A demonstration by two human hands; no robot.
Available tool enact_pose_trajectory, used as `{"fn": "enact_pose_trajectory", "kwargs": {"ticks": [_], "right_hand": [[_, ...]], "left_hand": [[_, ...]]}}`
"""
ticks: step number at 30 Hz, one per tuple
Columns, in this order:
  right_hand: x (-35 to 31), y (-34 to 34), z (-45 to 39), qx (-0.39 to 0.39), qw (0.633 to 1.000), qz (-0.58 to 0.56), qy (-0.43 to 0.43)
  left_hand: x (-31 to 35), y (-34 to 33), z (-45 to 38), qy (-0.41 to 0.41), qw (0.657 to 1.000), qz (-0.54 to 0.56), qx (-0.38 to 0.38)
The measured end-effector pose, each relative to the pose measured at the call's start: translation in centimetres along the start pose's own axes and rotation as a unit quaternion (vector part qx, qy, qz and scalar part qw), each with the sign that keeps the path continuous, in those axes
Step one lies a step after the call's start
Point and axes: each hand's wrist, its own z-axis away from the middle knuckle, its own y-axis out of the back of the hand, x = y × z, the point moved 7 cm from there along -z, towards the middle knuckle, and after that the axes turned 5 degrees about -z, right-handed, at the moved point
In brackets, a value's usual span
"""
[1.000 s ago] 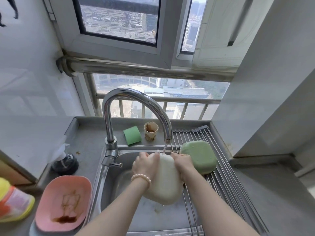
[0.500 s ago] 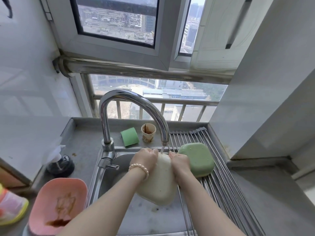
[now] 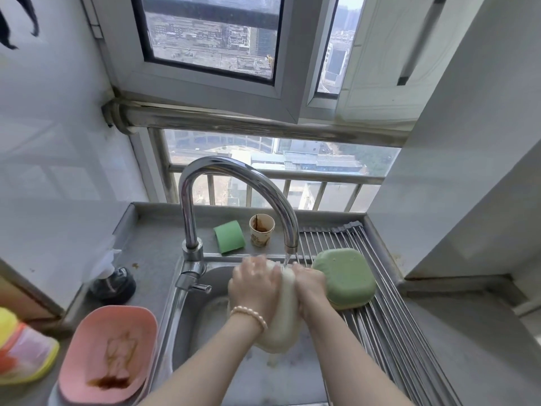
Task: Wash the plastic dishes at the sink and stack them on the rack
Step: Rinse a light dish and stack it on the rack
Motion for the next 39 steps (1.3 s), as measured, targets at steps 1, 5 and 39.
{"fn": "enact_pose_trajectory", "kwargs": {"ticks": [1,5,39], "right_hand": [[0.1,0.1,0.1,0.001,1.000,-0.002,-0.012],[0.8,-0.2,0.6,-0.029,0.999,-0.007,-0.018],[-4.4,-3.3,5.0,-0.084,0.879,0.394,0.253]], "left_hand": [[0.9,0.2,1.1,-0.033,0.999,-0.024,0.014],[-1.1,-1.6,-0.6,0.030,0.991,0.010,-0.133],[-5.9,-0.1,-0.3,0.341,0.817,0.465,-0.018]]}}
